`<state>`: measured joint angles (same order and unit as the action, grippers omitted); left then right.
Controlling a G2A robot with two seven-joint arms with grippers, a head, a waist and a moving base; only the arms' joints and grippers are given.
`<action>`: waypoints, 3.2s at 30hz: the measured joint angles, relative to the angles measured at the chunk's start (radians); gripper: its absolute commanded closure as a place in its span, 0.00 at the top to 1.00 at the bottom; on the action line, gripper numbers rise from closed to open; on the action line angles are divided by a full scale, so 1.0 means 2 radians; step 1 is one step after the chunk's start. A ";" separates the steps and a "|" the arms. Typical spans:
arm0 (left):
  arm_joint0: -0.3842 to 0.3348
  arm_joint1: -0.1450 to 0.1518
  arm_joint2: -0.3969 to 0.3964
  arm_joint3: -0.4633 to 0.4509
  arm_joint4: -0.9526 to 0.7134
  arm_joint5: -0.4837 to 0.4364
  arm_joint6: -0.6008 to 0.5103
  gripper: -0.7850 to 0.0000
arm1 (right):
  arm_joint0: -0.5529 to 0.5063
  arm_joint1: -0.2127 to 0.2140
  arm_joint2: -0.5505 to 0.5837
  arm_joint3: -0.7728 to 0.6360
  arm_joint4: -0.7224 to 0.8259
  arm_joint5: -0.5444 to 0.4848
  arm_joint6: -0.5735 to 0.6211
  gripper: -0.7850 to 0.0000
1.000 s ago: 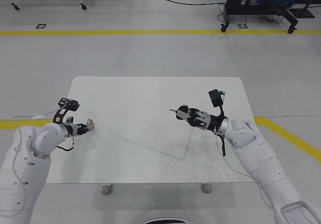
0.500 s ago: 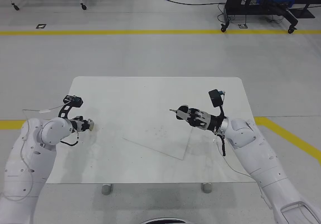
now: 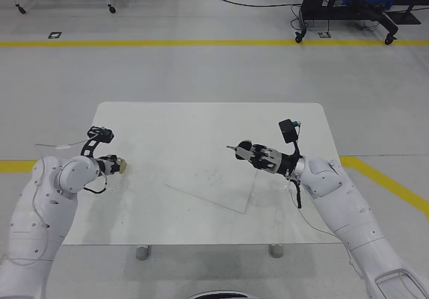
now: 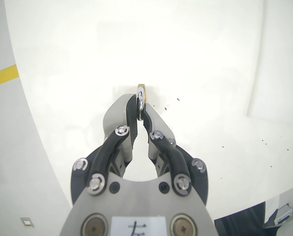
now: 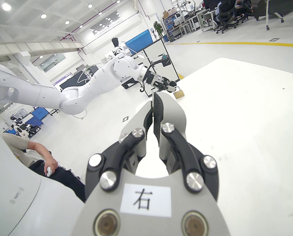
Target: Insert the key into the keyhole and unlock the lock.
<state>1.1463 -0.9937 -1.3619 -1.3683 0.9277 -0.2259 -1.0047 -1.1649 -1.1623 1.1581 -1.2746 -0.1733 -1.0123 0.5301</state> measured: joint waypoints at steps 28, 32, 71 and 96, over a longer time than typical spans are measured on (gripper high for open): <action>0.178 0.011 -0.153 -0.145 -0.606 -0.114 -0.050 0.00 | 0.000 0.000 0.000 0.000 0.000 0.000 0.000 0.00; 0.180 0.009 -0.143 -0.152 -0.603 -0.108 -0.031 0.00 | 0.000 0.000 0.000 0.000 0.000 0.000 0.000 0.00; -0.167 -0.029 0.205 0.233 -0.940 0.180 -0.266 0.00 | 0.034 -0.013 -0.034 -0.031 0.024 0.066 -0.051 0.00; -0.152 -0.030 0.202 0.211 -0.958 0.206 -0.249 0.00 | 0.018 -0.011 -0.045 -0.050 0.091 0.107 -0.015 0.00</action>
<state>0.8418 -1.0535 -0.9587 -0.9460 -0.9873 0.1863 -1.5024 -1.1282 -1.1848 1.0671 -1.3739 0.0077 -0.7992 0.5002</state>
